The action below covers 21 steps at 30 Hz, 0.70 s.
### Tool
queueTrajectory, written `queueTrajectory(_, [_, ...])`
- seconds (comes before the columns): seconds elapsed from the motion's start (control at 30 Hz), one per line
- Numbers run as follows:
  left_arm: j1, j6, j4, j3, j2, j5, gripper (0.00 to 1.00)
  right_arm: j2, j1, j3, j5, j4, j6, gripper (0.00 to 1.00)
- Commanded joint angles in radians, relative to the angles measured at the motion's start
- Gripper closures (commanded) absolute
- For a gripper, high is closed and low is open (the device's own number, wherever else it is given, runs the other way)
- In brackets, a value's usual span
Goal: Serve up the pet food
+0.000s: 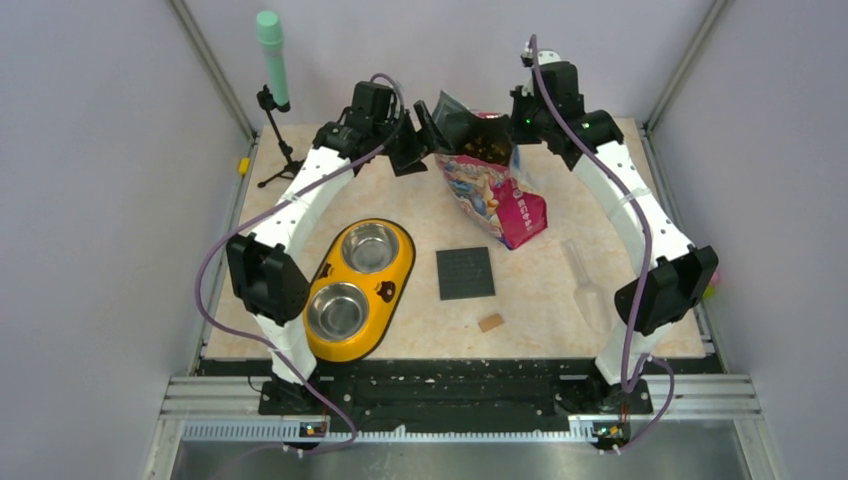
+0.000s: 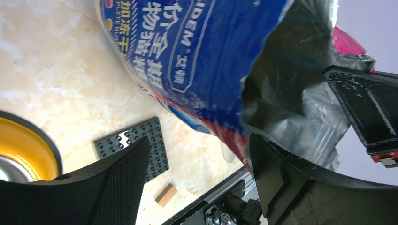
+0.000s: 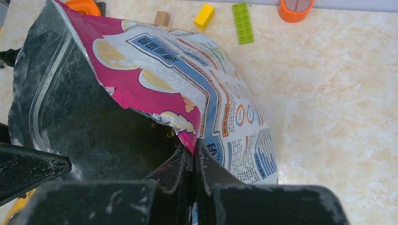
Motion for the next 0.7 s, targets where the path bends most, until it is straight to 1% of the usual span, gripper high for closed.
queueTrajectory(0.0, [-0.021, -0.064, 0.101, -0.016, -0.028, -0.022, 0.21, -0.088, 0.008, 0.006, -0.036, 0.097, 0.002, 1.0])
queueTrajectory(0.07, [-0.031, -0.079, 0.11, -0.012, -0.004, -0.023, 0.26, -0.088, 0.007, -0.002, -0.041, 0.1, 0.005, 1.0])
queueTrajectory(0.1, [-0.036, -0.084, 0.105, -0.002, 0.011, -0.014, 0.31, -0.089, 0.008, -0.001, -0.042, 0.098, 0.006, 1.0])
queueTrajectory(0.13, [-0.041, -0.086, 0.097, 0.009, 0.027, -0.004, 0.38, -0.088, 0.007, -0.001, -0.04, 0.095, 0.007, 1.0])
queueTrajectory(0.17, [-0.044, -0.088, 0.094, 0.015, 0.037, 0.003, 0.51, -0.088, 0.008, 0.002, -0.038, 0.088, 0.008, 1.0])
queueTrajectory(0.2, [-0.046, -0.088, 0.094, 0.021, 0.045, 0.002, 0.74, -0.089, 0.008, 0.003, -0.034, 0.08, 0.002, 0.92])
queueTrajectory(0.23, [-0.045, -0.082, 0.097, 0.03, 0.053, 0.002, 0.9, -0.088, 0.008, 0.006, -0.024, 0.068, -0.004, 0.78])
queueTrajectory(0.27, [-0.044, -0.071, 0.096, 0.042, 0.062, 0.0, 1.0, -0.09, 0.008, 0.008, -0.011, 0.055, -0.009, 0.73])
queueTrajectory(0.33, [-0.041, -0.052, 0.075, 0.09, 0.082, -0.005, 1.0, -0.091, 0.006, 0.008, 0.014, 0.025, -0.024, 0.71])
queueTrajectory(0.43, [-0.035, -0.016, 0.071, 0.171, 0.119, -0.019, 1.0, -0.084, 0.006, 0.012, 0.036, -0.002, -0.047, 0.72])
queueTrajectory(0.47, [-0.033, -0.002, 0.072, 0.206, 0.136, -0.025, 1.0, -0.076, 0.005, 0.017, 0.033, -0.01, -0.052, 0.78])
queueTrajectory(0.53, [-0.024, 0.024, 0.064, 0.305, 0.178, -0.038, 1.0, -0.049, 0.006, 0.041, 0.039, -0.021, -0.05, 1.0])
queueTrajectory(0.67, [0.009, 0.061, 0.047, 0.501, 0.281, -0.082, 1.0, 0.005, 0.006, 0.103, 0.021, -0.012, 0.003, 1.0])
